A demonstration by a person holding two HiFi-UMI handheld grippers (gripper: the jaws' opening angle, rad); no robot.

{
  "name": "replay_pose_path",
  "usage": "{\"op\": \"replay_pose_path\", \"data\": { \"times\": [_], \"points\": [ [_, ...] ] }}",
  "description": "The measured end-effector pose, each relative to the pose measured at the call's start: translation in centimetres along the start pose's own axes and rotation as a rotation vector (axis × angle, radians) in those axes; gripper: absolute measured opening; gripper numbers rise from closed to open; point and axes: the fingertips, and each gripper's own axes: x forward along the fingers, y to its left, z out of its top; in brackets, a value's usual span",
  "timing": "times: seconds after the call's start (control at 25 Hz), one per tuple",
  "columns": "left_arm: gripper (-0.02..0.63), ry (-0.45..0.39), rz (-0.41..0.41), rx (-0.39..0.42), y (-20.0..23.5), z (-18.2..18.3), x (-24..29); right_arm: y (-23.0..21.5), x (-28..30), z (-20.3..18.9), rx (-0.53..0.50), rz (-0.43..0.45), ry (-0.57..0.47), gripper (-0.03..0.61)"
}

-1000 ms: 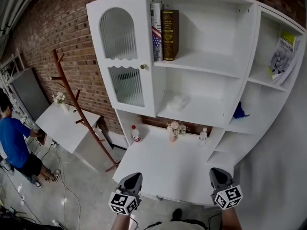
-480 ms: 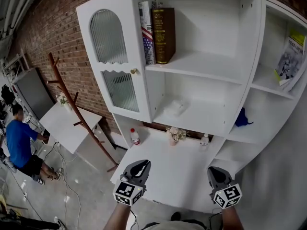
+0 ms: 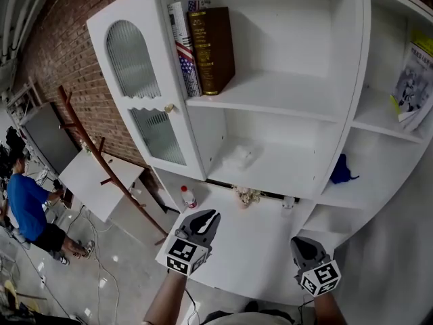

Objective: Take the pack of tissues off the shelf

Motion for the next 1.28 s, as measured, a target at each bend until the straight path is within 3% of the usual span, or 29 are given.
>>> {"op": "replay_pose_path", "data": {
  "times": [0.24, 0.36, 0.68, 0.88, 1.28],
  "points": [
    [0.031, 0.051, -0.008, 0.077, 1.3, 1.9, 3.9, -0.3, 0.4, -0.4, 0.019, 0.003, 0.0, 0.031],
    [0.104, 0.075, -0.02, 0.094, 2.0, 2.6, 5.8, -0.3, 0.5, -0.4, 0.017, -0.005, -0.004, 0.031],
    [0.128, 0.118, -0.011, 0.141, 4.7, 3.1, 10.5, -1.0, 0.4, -0.4, 0.049, -0.077, -0.01, 0.031],
    [0.189, 0.182, -0.011, 0.132, 6.3, 2.8, 14.2, -0.9, 0.9, -0.1, 0.053, -0.104, -0.016, 0.031],
    [0.236, 0.361, -0.042, 0.161, 8.8, 0.7, 19.3, -1.6, 1.3, 0.1, 0.064, -0.161, -0.024, 0.031]
  ]
}}
